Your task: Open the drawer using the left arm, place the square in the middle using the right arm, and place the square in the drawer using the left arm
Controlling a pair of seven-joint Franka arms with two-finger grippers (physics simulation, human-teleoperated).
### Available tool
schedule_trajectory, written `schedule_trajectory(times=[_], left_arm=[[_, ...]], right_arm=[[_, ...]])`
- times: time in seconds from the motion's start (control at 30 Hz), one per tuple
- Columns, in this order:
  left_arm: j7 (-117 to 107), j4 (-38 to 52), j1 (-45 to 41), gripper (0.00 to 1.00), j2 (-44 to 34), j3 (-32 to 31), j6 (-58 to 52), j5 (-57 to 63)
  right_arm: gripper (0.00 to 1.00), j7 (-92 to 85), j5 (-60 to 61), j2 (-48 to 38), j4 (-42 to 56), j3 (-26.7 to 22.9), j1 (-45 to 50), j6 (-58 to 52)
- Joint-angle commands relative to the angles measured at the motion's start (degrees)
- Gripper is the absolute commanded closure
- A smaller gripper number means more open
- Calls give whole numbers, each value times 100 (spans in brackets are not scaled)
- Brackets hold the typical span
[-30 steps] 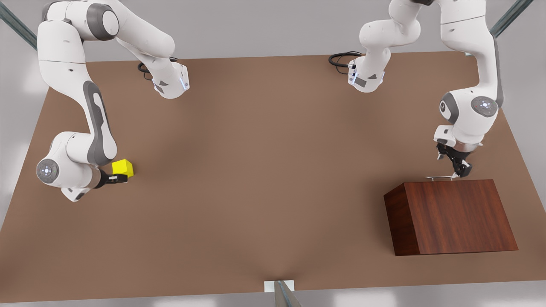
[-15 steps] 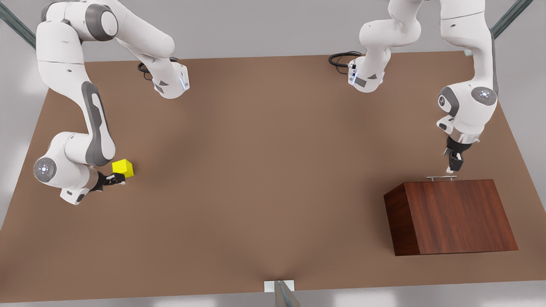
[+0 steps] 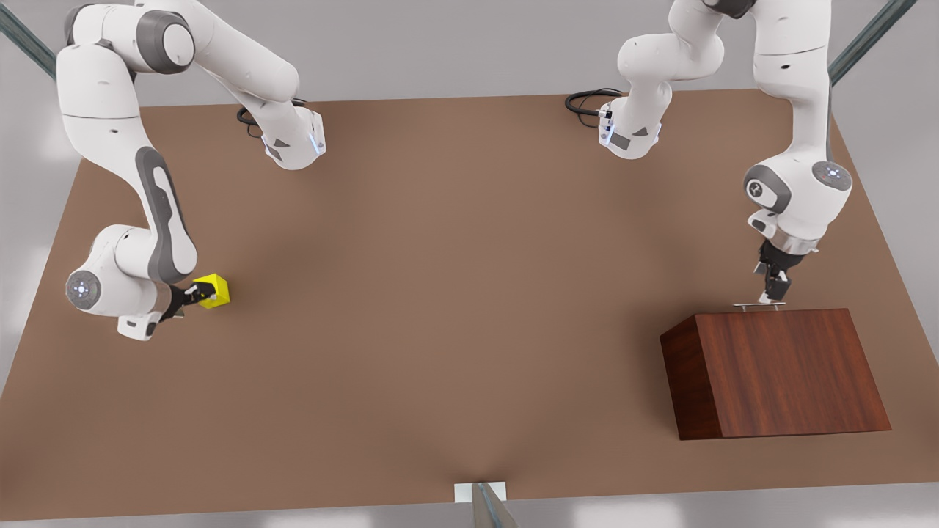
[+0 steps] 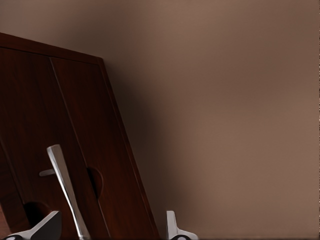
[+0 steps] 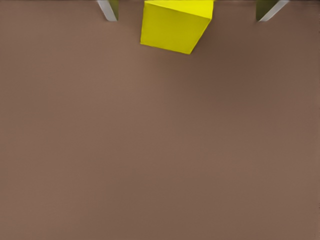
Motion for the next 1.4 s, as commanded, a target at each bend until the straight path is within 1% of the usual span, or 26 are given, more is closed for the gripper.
schedule_trajectory(times=[0.0,0.1,0.17,0.2,0.23,0.37,0.4,0.47,0.63,0.9,1.2,1.37], left_arm=[[1099,-1,86,0,2,5,117,-65],[1037,8,103,1,2,5,125,-74],[1037,8,103,5,2,5,196,-241],[1002,8,103,11,37,14,196,-241],[993,8,103,11,46,14,196,-241],[984,8,182,11,125,14,275,-258],[993,17,183,11,186,14,284,-452],[993,17,191,11,213,14,327,-540],[993,17,183,11,239,14,486,-654],[1020,8,183,11,186,14,477,-654],[1019,-10,174,11,230,5,459,-654],[1028,-159,156,11,222,-4,450,-654]], right_arm=[[0,-1061,-4,-35,-182,2,16,295],[0,-938,-4,-35,-199,2,16,304],[0,-894,-4,-44,-199,-6,-37,251],[0,-824,-4,-44,-199,-7,-54,242],[0,-411,-4,-44,-208,-7,-133,172],[0,-375,-4,-44,-252,2,-142,172],[0,-375,-4,-44,-270,-6,-142,172],[0,-85,-4,-44,-384,-7,-151,181],[0,3,-4,-44,-428,-6,-151,181],[0,653,5,-44,-560,-7,-160,181],[0,952,-4,-44,-683,-7,-169,225],[0,855,-12,-44,-683,-7,-142,225]])
